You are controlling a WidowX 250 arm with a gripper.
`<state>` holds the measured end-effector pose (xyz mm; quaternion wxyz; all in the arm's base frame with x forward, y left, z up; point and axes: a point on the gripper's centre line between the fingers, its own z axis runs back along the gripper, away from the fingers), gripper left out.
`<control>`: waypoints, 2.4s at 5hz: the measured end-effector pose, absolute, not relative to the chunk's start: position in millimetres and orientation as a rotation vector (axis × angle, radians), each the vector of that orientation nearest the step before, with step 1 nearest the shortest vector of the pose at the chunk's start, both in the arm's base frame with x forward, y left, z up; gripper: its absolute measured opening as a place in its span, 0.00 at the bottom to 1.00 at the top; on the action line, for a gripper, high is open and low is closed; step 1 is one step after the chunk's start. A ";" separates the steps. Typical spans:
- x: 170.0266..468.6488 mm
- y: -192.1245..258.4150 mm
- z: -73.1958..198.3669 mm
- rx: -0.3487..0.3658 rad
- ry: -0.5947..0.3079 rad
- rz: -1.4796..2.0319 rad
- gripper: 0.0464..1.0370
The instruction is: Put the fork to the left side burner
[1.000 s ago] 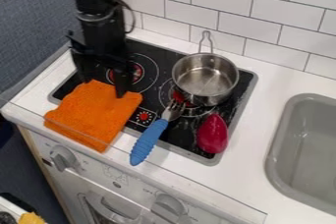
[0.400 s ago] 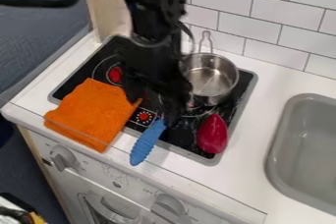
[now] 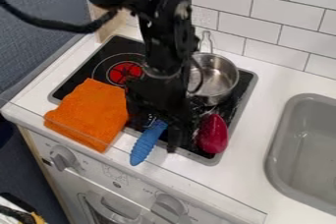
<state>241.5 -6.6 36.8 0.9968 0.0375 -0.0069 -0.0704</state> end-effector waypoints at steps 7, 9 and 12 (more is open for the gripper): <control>239.9 1.9 56.0 0.123 0.033 -0.199 0.39; 285.6 73.5 71.6 0.149 -0.020 -0.085 0.39; 336.8 147.3 16.6 0.182 0.039 0.017 0.39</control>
